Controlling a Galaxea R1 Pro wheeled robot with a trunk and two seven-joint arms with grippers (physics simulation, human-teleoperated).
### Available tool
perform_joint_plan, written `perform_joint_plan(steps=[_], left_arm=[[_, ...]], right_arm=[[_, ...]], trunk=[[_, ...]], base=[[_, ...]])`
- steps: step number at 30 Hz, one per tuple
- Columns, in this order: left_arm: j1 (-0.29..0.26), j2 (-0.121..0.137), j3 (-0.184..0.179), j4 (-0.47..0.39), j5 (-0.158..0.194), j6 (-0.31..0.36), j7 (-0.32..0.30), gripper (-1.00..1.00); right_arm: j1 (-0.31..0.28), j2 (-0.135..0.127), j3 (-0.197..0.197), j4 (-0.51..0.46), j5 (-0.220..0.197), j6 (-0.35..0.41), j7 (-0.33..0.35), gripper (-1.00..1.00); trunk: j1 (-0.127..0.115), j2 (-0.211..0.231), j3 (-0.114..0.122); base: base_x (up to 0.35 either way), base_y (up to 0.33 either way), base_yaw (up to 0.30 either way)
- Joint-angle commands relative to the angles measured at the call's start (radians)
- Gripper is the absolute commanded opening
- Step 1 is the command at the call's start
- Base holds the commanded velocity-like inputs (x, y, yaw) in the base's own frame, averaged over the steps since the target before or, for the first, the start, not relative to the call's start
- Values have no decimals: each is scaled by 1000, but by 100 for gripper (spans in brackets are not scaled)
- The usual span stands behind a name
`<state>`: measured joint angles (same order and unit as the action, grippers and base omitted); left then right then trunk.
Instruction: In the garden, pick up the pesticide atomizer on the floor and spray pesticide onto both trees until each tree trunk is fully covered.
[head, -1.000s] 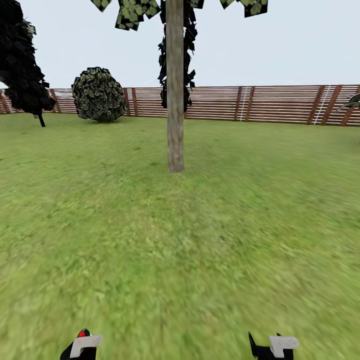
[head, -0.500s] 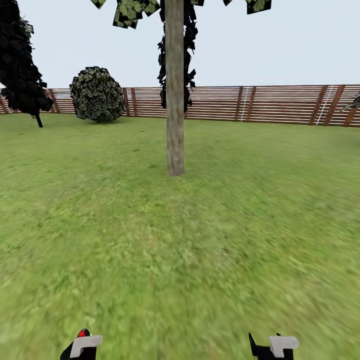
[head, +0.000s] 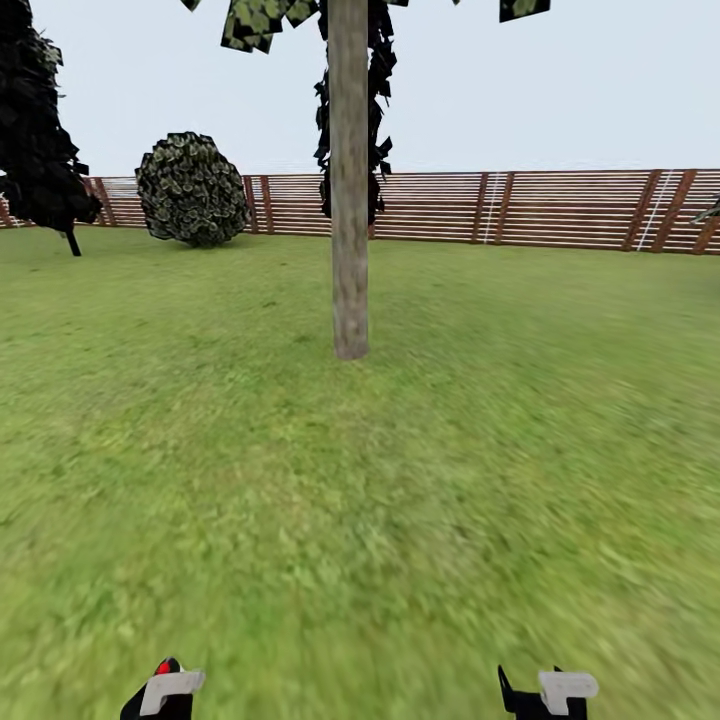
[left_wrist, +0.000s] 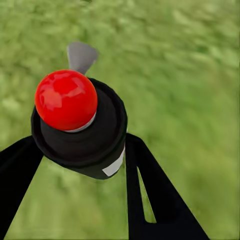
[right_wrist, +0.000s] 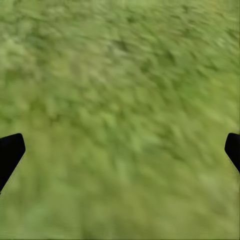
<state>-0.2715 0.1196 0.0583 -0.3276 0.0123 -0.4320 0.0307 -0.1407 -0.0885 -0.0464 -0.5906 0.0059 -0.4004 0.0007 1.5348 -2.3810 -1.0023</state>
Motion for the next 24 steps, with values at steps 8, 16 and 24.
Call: perform_joint_plan(steps=[8,16,24], left_arm=[[0,0,0,1,0,1,0,-100],[0,0,0,1,0,1,0,-100],[0,-1,0,1,0,1,0,-100]], right_arm=[[0,-5,-1,1,0,-14,1,100],[0,-4,0,2,0,-17,1,100],[0,-4,0,2,0,-17,1,100]], trunk=[[0,0,0],[0,0,0],[0,0,0]], base=[[339,0,0],[339,0,0],[339,0,0]])
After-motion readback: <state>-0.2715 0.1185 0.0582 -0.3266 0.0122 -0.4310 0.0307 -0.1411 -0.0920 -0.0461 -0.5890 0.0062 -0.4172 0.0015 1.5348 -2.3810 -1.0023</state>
